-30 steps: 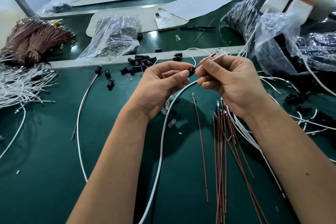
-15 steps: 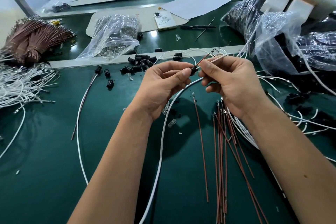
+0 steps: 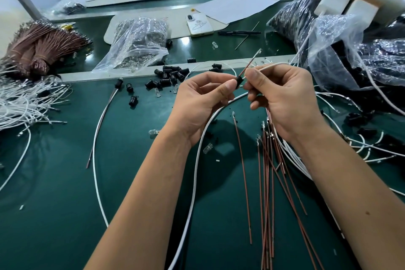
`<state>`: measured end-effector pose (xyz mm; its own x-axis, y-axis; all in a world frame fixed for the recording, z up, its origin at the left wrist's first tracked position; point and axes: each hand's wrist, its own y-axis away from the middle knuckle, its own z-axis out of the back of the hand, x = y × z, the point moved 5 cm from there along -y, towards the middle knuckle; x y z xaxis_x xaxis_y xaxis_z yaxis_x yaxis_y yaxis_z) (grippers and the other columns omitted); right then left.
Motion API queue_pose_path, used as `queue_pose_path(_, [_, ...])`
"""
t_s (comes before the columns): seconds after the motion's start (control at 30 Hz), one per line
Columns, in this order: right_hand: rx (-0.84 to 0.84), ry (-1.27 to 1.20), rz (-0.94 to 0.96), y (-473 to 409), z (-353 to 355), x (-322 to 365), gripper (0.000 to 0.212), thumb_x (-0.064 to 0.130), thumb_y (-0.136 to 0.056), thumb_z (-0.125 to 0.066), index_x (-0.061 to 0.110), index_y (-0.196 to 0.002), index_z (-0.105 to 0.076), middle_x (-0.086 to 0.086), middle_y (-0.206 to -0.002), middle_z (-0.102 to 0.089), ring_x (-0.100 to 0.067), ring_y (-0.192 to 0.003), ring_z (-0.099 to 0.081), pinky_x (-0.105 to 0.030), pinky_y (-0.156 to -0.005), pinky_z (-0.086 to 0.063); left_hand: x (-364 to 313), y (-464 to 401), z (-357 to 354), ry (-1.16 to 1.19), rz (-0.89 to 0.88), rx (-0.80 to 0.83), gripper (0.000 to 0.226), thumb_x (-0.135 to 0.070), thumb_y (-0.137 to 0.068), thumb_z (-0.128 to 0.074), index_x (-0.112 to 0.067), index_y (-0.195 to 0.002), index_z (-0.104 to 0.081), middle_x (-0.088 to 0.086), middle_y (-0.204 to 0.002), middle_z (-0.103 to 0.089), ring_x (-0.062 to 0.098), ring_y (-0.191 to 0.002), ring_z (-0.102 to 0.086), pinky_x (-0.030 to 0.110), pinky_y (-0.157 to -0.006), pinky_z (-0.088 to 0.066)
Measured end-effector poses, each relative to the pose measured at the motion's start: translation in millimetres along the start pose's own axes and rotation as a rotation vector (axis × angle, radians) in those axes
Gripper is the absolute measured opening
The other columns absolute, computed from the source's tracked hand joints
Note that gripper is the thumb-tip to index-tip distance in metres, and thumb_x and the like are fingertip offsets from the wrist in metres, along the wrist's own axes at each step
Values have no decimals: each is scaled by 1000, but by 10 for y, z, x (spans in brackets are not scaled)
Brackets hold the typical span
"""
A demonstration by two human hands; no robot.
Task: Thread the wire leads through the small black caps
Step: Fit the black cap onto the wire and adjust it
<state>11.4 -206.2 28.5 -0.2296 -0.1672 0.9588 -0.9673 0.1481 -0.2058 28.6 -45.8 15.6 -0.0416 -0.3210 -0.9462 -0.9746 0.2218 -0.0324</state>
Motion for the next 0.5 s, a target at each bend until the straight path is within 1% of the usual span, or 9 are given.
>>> queue_pose_path(0.1, [5,29,31,-4,-1,7,11,14,-92,-78,8,-83,-73,-5,-68,-72,-16,-54,-61,-23,-46,-50,-14,1,14,-19,-23,-41,6,-1,-84,-75,-6,-87,-72,5,-70,-69,11,-60,-61,19,-61,-53])
queue_pose_path(0.2, [-5,48,34,-1,-7,-1,12,13,-91,-78,9,-82,-74,-5,-67,-71,-16,-52,-61,-23,-46,-50,-15,10,0,-34,-28,-47,9,0,-81,-77,-7,-85,-71,4,-70,-70,11,-62,-62,19,-62,-53])
queue_pose_path(0.33, [-8,47,3,1,-17,-18,13,13,-91,-78,7,-81,-73,-4,-66,-71,-15,-52,-60,-22,-45,-50,2,16,5,-16,-2,-68,6,-2,-84,-76,-7,-84,-72,6,-69,-70,12,-60,-62,19,-60,-53])
queue_pose_path(0.43, [11,-12,-67,3,-28,-12,17,19,-86,-79,6,-82,-70,-3,-64,-69,-13,-51,-59,-21,-45,-48,-6,22,-13,12,10,-44,5,-9,-79,-78,-9,-82,-74,9,-73,-71,13,-62,-64,19,-61,-54])
queue_pose_path(0.5, [21,-47,-105,7,-33,-10,23,26,-79,-78,5,-82,-68,-2,-63,-68,-13,-51,-58,-20,-44,-47,-1,30,-42,28,24,-9,11,-17,-72,-79,-11,-80,-74,11,-80,-72,13,-64,-66,19,-63,-55])
